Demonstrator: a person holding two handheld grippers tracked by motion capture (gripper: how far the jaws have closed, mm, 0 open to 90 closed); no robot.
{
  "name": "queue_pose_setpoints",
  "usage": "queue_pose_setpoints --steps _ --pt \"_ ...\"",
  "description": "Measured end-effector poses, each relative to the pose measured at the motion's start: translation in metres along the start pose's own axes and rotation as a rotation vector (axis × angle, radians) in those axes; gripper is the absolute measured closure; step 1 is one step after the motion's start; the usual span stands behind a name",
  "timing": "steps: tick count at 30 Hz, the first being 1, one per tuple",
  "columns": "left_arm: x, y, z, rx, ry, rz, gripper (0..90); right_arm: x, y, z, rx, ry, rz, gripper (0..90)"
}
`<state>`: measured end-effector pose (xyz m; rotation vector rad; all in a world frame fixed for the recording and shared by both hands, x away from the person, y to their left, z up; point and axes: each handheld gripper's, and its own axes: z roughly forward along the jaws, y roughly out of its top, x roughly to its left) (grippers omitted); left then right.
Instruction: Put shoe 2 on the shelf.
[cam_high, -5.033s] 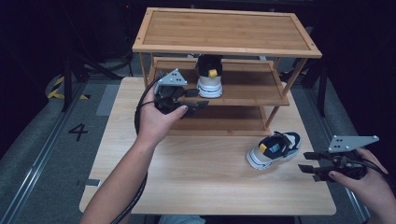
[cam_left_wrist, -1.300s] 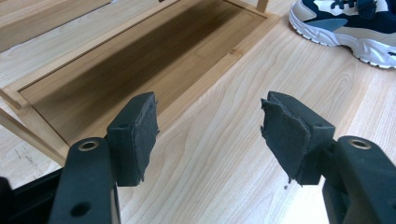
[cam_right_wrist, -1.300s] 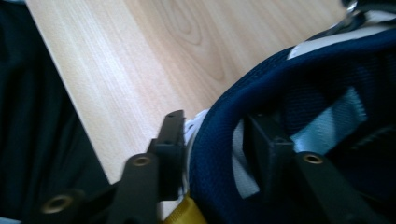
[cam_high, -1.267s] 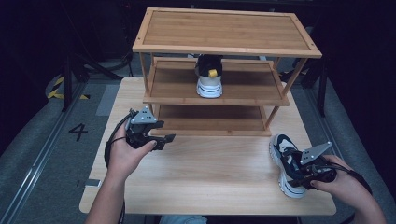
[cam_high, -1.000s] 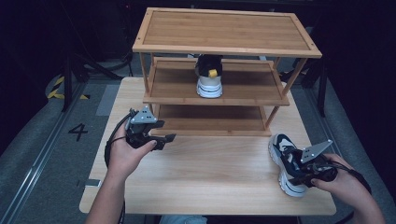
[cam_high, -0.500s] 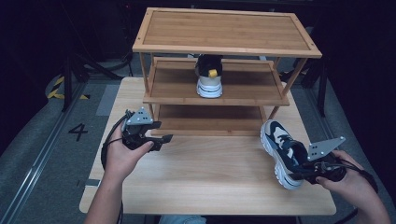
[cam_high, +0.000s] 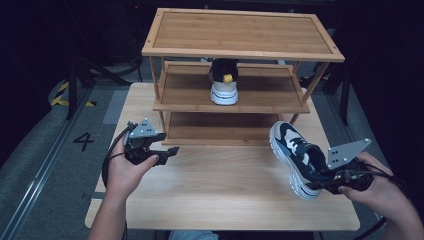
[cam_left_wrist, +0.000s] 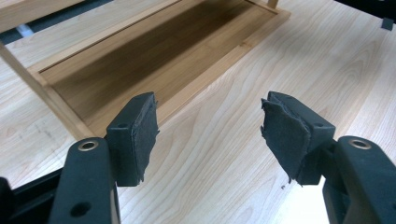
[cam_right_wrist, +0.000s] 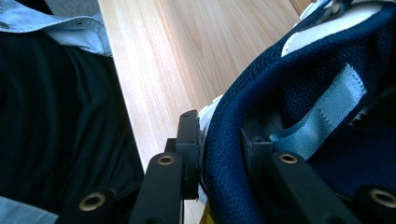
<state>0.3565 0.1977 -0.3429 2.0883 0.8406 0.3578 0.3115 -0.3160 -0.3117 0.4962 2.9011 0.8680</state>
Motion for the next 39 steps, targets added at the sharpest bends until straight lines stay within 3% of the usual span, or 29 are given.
queue_pose_setpoints --steps 4,26,31,32,33,34,39 --pt "0.0 -0.002 -0.004 -0.008 0.01 -0.011 36.1 0.0 0.012 -0.007 0.012 -0.011 -0.028 73.6" --pt "0.002 -0.021 -0.026 -0.008 0.058 -0.056 36.2 -0.012 0.064 -0.045 0.021 -0.018 -0.022 73.4" --pt "0.002 -0.025 -0.033 -0.006 0.071 -0.058 36.2 -0.028 0.082 -0.051 0.023 -0.042 -0.005 73.4" --pt "0.002 -0.026 -0.033 -0.014 0.072 -0.073 36.2 -0.031 0.085 -0.051 0.02 -0.044 -0.003 73.4" --pt "0.003 -0.027 -0.034 -0.012 0.074 -0.06 36.2 -0.034 0.088 -0.051 0.022 -0.047 -0.002 73.4" --pt "0.002 -0.028 -0.035 -0.014 0.075 -0.076 36.2 -0.036 0.09 -0.051 0.023 -0.046 -0.002 73.3" --pt "0.005 -0.032 -0.042 -0.011 0.09 -0.077 36.2 -0.05 0.107 -0.046 0.041 -0.054 0.001 73.3"
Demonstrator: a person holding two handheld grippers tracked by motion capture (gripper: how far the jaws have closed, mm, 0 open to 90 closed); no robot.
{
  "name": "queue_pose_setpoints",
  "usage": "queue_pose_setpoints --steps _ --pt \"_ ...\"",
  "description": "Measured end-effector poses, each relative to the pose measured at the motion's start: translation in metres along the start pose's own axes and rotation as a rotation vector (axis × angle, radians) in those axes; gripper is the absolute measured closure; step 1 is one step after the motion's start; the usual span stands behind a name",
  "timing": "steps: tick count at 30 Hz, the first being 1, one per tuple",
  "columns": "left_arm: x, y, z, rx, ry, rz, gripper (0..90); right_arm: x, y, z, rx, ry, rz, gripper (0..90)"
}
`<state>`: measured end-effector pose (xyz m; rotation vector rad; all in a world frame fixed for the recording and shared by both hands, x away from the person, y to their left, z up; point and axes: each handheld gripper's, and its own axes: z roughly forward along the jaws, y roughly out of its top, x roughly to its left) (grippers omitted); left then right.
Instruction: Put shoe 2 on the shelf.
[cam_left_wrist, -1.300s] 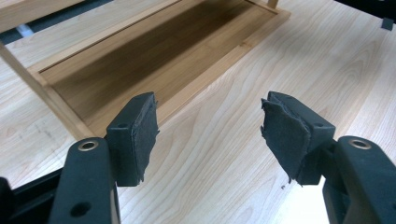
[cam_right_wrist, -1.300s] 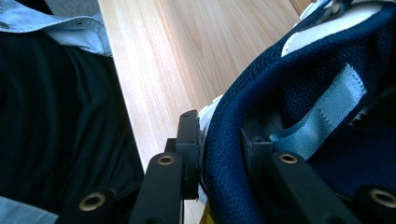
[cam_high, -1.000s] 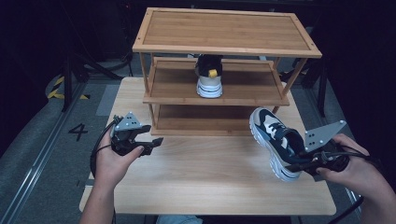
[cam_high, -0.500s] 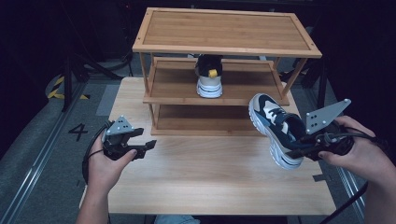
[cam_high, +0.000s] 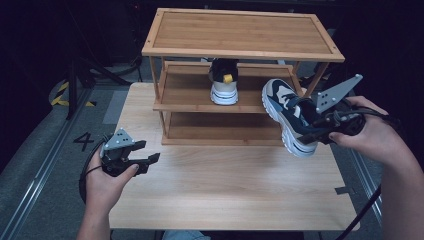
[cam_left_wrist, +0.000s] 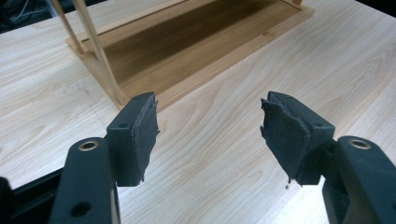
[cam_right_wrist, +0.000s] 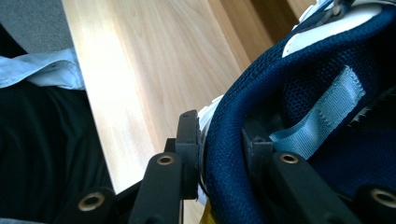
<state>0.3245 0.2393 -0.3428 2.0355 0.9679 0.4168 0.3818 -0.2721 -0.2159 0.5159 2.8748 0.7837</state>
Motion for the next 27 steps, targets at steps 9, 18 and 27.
queue_pose_setpoints --steps 9,18,27 --pt "0.001 -0.005 -0.01 -0.013 0.019 -0.017 36.2 -0.023 0.029 0.019 0.028 0.01 0.002 73.3" --pt "0.001 -0.011 -0.013 -0.002 0.026 -0.028 36.2 -0.041 0.055 0.035 0.037 0.019 0.001 73.2" --pt "0.0 -0.015 -0.018 0.001 0.038 -0.033 36.2 -0.051 0.071 0.047 0.039 0.022 0.007 73.1"
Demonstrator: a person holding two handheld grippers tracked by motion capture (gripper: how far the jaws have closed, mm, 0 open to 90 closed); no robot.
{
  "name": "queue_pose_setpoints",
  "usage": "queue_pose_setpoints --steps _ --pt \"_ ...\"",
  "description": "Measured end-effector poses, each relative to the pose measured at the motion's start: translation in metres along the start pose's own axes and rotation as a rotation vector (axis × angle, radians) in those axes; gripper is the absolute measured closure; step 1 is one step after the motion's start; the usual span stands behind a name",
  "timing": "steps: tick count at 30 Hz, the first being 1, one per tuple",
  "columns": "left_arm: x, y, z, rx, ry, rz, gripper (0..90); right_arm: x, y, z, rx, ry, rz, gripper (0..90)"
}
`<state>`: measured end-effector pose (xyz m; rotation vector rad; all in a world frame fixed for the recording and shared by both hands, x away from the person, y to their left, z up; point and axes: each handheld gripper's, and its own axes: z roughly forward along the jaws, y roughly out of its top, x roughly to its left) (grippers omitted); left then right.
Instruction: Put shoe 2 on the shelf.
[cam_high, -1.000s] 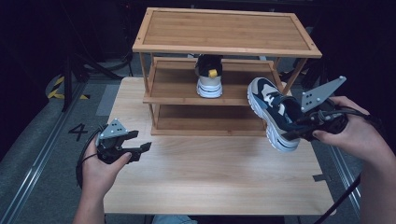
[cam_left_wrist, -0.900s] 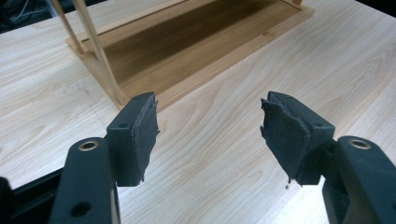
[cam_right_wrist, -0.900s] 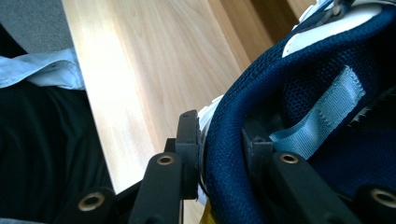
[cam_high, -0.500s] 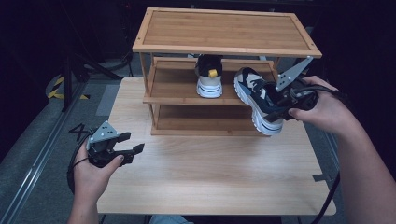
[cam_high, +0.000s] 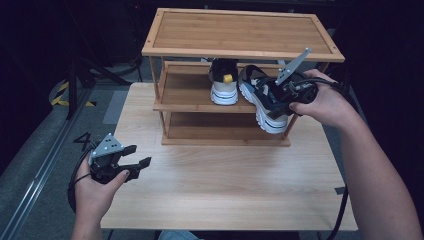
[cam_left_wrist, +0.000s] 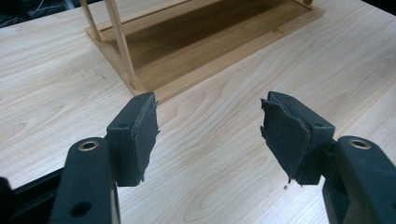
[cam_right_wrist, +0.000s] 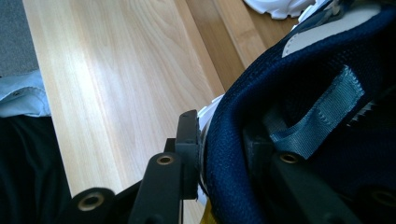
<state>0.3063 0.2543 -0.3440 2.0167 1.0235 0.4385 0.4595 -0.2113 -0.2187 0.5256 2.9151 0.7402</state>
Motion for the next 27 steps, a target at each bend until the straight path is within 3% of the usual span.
queue_pose_setpoints --steps 9,19,20,22,27 --pt "-0.001 -0.008 -0.008 -0.002 0.019 -0.024 36.2 -0.01 0.014 0.001 0.017 0.015 0.031 71.3" --pt "-0.002 -0.007 -0.005 0.005 0.012 -0.02 36.2 -0.009 0.022 0.004 0.024 -0.023 0.008 67.1" --pt "-0.001 -0.006 -0.004 0.003 0.01 -0.017 36.2 -0.007 0.022 0.003 -0.007 -0.08 -0.018 59.3" --pt "0.0 -0.005 -0.003 0.006 0.007 -0.015 36.1 -0.005 0.022 0.001 -0.08 -0.123 -0.033 51.3" --pt "0.001 -0.002 0.002 0.005 -0.004 -0.006 36.2 -0.002 0.02 -0.004 -0.146 -0.148 -0.05 46.1"
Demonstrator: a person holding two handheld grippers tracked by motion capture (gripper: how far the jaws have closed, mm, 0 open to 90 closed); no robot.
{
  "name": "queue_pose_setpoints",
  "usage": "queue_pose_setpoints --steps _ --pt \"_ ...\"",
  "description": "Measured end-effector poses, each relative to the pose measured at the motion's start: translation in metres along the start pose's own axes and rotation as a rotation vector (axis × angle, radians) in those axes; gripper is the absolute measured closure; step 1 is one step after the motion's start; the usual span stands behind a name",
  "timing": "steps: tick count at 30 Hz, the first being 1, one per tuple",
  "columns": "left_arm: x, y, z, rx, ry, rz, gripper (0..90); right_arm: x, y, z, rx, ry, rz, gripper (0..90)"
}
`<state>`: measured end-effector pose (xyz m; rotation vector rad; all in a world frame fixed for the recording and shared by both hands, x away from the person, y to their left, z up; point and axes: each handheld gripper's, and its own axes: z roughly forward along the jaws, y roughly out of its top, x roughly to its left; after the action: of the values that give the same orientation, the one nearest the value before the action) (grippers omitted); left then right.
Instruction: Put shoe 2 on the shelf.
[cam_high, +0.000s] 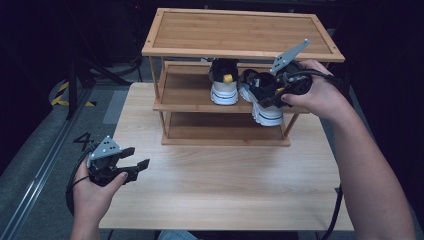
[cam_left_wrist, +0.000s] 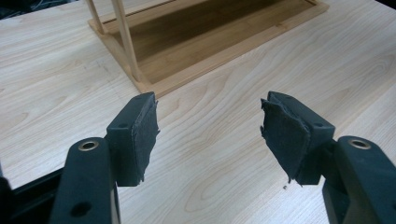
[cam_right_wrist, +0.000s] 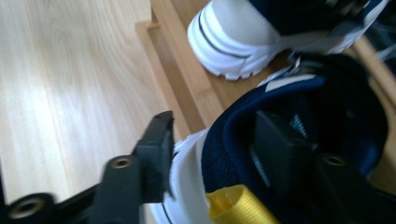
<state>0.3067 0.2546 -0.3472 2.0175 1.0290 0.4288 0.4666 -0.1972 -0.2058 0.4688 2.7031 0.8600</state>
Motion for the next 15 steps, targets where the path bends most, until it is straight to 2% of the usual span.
queue_pose_setpoints --steps 2,3,4,6,7,10,11,12,13,14,15 --pt "0.0 0.003 0.002 0.001 -0.004 0.005 36.2 0.003 -0.005 -0.009 -0.055 -0.047 0.0 44.6" --pt "0.0 0.004 0.004 -0.001 -0.007 0.009 36.2 0.003 -0.005 -0.009 -0.055 -0.047 0.0 44.6" --pt "0.0 0.005 0.006 0.003 -0.012 0.006 36.2 0.007 -0.009 -0.019 -0.084 -0.067 -0.003 44.6" --pt "0.0 0.008 0.01 0.004 -0.022 0.022 36.2 0.009 -0.01 -0.023 -0.1 -0.072 -0.003 44.5" --pt "0.0 0.01 0.015 0.006 -0.029 0.019 36.2 0.014 -0.015 -0.036 -0.152 -0.085 0.002 44.5" --pt "-0.001 0.013 0.02 0.011 -0.036 0.021 36.1 0.02 -0.025 -0.051 -0.2 -0.103 0.013 45.1" --pt "-0.001 0.013 0.02 0.011 -0.036 0.021 36.2 0.02 -0.025 -0.051 -0.2 -0.103 0.013 45.1" --pt "-0.002 0.015 0.022 0.01 -0.039 0.029 36.1 0.023 -0.034 -0.057 -0.224 -0.102 0.032 48.5" --pt "-0.002 0.015 0.022 0.01 -0.039 0.029 36.1 0.023 -0.034 -0.057 -0.224 -0.102 0.032 48.5" --pt "-0.004 0.016 0.024 0.013 -0.043 0.027 36.1 0.024 -0.043 -0.059 -0.241 -0.097 0.058 50.9" --pt "-0.004 0.016 0.024 0.013 -0.043 0.027 36.2 0.024 -0.043 -0.059 -0.241 -0.097 0.058 50.9"
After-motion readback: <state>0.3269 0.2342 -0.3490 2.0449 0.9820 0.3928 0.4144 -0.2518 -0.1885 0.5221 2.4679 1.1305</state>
